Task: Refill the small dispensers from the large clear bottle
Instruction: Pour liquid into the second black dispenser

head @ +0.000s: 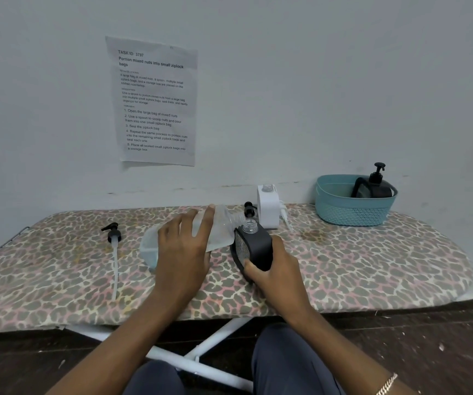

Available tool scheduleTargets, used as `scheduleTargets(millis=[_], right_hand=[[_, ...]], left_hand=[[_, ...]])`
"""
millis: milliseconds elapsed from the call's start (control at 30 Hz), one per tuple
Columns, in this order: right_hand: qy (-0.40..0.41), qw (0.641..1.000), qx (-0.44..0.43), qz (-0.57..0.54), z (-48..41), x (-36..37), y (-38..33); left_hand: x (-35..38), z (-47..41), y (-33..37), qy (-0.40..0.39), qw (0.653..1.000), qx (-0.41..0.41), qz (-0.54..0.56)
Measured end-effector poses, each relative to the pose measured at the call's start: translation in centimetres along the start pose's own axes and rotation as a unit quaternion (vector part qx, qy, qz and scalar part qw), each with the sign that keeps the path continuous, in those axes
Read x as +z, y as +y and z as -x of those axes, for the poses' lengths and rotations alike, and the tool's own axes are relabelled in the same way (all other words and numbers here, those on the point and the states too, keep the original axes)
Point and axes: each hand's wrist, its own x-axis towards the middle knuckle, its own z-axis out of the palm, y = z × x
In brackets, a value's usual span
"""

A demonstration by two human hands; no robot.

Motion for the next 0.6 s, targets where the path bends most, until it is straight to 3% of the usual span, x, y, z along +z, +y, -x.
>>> scheduleTargets(millis=[600], right_hand=[[-0.002, 1.000, 0.009, 0.009, -0.13, 0.06, 0.19]], left_hand=[[-0.61, -0.92, -0.43, -0.024, 0.999, 0.025, -0.031]])
